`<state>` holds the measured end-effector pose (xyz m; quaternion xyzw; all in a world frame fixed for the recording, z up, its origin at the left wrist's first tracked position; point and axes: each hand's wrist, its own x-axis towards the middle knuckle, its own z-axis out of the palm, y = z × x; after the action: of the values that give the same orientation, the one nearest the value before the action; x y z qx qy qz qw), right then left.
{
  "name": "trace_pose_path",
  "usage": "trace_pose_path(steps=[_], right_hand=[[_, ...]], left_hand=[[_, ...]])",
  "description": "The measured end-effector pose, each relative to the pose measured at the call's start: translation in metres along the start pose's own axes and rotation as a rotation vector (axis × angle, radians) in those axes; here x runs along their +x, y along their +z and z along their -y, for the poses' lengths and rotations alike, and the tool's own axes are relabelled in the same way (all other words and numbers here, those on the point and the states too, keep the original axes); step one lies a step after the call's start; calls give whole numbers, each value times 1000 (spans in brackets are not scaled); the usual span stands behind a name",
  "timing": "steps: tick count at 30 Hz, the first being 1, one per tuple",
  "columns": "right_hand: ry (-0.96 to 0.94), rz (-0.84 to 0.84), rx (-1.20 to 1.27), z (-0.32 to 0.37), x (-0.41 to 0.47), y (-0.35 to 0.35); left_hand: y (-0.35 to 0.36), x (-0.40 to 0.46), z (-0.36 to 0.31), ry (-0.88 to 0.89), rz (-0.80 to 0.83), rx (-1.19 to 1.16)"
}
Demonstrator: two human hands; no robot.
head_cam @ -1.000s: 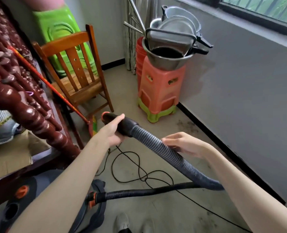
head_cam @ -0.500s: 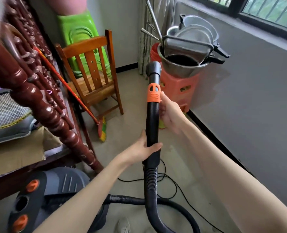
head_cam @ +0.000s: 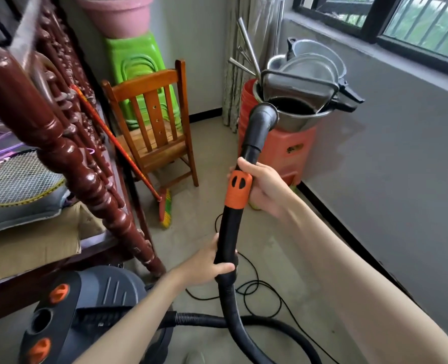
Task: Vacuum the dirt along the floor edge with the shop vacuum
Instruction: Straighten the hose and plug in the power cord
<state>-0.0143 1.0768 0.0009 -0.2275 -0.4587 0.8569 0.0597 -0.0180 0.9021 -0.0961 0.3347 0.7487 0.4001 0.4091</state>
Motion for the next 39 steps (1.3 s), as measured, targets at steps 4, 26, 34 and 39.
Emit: trace_pose_path(steps=[4, 26, 34, 39], right_hand=[[-65, -4, -126, -10, -7, 4], [-266, 24, -278, 44, -13, 58], [-187, 52, -930, -17, -26, -11], [-107, 274, -1154, -34, -25, -21]], left_hand=[[-17, 0, 6, -12, -58, 23], [-16, 20, -62, 154, -557, -132], [-60, 7, -78, 217, -683, -256], [-80, -8, -74, 177, -668, -326]])
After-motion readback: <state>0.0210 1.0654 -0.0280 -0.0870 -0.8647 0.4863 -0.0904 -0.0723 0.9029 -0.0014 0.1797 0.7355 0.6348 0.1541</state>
